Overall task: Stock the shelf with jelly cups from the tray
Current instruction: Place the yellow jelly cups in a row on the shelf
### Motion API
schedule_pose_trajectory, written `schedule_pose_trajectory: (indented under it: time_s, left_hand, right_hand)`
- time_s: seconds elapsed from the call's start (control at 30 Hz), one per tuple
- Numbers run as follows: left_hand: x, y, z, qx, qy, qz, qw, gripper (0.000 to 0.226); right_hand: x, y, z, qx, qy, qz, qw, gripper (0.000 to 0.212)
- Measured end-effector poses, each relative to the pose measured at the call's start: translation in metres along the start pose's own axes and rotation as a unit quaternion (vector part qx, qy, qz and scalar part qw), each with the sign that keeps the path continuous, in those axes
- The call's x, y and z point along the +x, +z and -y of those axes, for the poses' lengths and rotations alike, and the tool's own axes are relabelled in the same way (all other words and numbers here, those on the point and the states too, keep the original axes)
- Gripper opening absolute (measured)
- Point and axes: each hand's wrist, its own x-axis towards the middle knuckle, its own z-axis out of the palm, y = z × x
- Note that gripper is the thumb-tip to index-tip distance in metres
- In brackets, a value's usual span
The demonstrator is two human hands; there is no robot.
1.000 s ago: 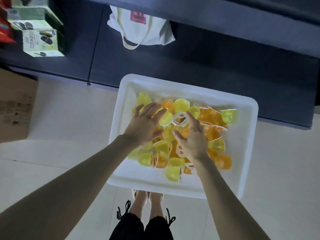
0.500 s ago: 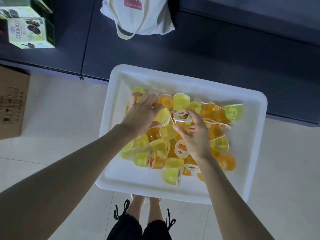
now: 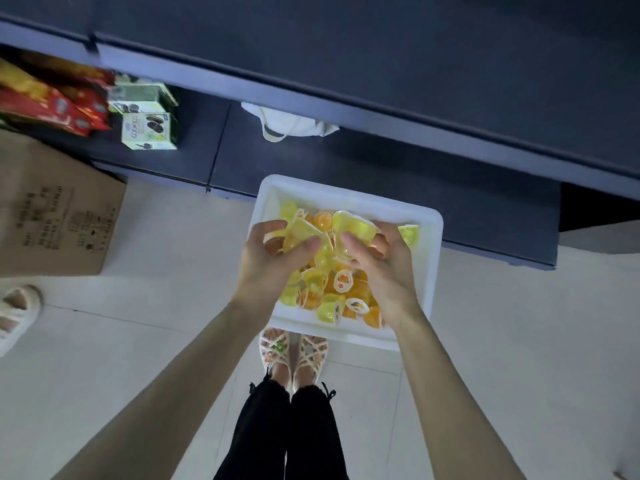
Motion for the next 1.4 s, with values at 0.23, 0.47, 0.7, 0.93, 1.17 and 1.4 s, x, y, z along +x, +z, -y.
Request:
schedule_pose_trajectory:
  time_s: [0.23,0.47,0.7,0.93,1.17,1.4]
  left_hand:
    - [-0.123,-0.009,-0.14,-0.089,0.138,0.067,0.984,0.038]
    - [-0.2,-0.016,-0.285,-0.038,0.346,0.032,0.937,0.018]
    - [-0.211,-0.043,-0.398,-0.003,0.468,0.008,0.884,0.027]
    - [-0.15,-0.071,-0.51,0.112,0.539,-0.021,0.835,0.036]
    - [-0.067,-0.078,-0.595,0.244,0.527,-0.044,0.813,0.045]
    - [-0.004,-0.069,-0.638,0.325,0.504,-0.019,0.8,0.051]
  right_hand:
    - [-0.089,-0.003,0.168,0.024,-0.116,0.047,0.992,0.028]
    - [-0.145,0.008,0.334,0.005,-0.295,0.083,0.952,0.021]
    - [-0.15,0.034,0.45,-0.053,-0.416,0.053,0.906,0.032]
    - [-0.109,0.086,0.544,-0.144,-0.474,-0.02,0.868,0.033]
    - [-0.025,0.137,0.592,-0.211,-0.437,-0.08,0.871,0.043]
    - [0.034,0.16,0.611,-0.293,-0.403,-0.113,0.859,0.04]
